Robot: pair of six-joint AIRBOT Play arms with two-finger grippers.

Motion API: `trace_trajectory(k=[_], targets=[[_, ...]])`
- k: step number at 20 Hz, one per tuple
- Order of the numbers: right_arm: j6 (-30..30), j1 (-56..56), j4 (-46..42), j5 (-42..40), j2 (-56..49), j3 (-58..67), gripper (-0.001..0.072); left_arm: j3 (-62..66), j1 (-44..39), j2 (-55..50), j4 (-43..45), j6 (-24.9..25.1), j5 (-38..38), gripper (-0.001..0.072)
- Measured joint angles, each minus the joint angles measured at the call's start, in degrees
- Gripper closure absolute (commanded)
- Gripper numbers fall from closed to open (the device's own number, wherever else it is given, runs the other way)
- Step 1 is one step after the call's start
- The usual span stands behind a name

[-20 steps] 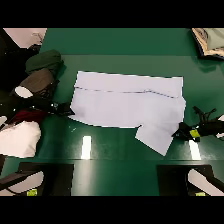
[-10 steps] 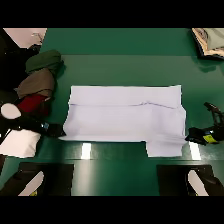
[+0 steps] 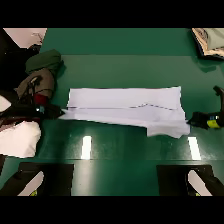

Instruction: Fold the shirts.

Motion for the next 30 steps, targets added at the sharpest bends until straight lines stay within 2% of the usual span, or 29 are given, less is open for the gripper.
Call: trace_trajectory(k=[9, 14, 15, 16, 17, 18, 19, 22, 23, 24, 25, 26, 27, 28, 30], targets=[[-1.5, 7.6, 2.2, -9.0, -27.0, 21.0, 0.0699, 13.0, 0.0, -24.9, -6.3, 2.6, 10.0, 0.0686], [-0.6, 9.3, 2.6, -10.6, -37.3, 32.1, 0.0687, 18.8, 0.0, -31.5, -7.7, 3.3, 13.0, 0.0685], [-0.3, 9.4, 2.6, -10.8, -38.9, 34.1, 0.0521, 19.6, 0.0, -32.0, -8.1, 3.3, 14.0, 0.0683], [-0.1, 9.5, 2.6, -11.0, -40.2, 35.8, 0.0314, 20.1, 0.0, -32.3, -8.6, 3.4, 14.6, 0.0639], [0.3, 9.5, 2.6, -11.1, -41.4, 37.5, 0.0299, 20.7, 0.0, -32.6, -9.7, 3.5, 15.2, 0.0347], [0.8, 9.6, 2.7, -11.1, -42.3, 38.9, 0.0298, 21.2, 0.0, -32.8, -11.0, 3.5, 15.6, 0.0086], [0.9, 9.6, 3.1, -11.0, -43.0, 40.2, 0.0298, 21.9, 0.0, -32.9, -11.9, 3.5, 15.7, 0.0052], [0.2, 8.2, 3.5, -7.6, -44.1, 42.9, 0.0298, 24.7, 0.0, -32.9, -13.4, 3.4, 13.9, 0.0064], [-0.5, 7.3, 3.7, -5.8, -44.2, 43.2, 0.0299, 25.7, 0.0, -32.9, -13.7, 3.4, 12.5, 0.0242], [-1.4, 6.1, 3.9, -3.4, -44.3, 43.2, 0.0298, 26.7, 0.0, -32.9, -14.1, 3.4, 11.1, 0.0503], [-2.2, 4.7, 3.9, -1.7, -44.4, 42.8, 0.0297, 27.4, 0.0, -32.9, -14.4, 3.4, 9.5, 0.0690], [-2.9, 3.2, 3.9, -0.1, -44.5, 42.2, 0.0225, 27.9, 0.0, -32.9, -14.6, 3.5, 8.0, 0.0676], [-3.4, 1.4, 4.0, 1.4, -44.5, 41.2, 0.0086, 28.2, -0.2, -32.9, -15.0, 3.5, 6.8, 0.0677], [-3.9, -0.3, 4.0, 2.2, -44.6, 40.0, 0.0059, 28.5, -0.5, -32.9, -15.2, 3.7, 5.8, 0.0677], [-5.1, -3.7, 4.3, 2.7, -44.6, 36.9, 0.0058, 28.8, -1.8, -32.9, -15.4, 4.1, 3.9, 0.0676]])
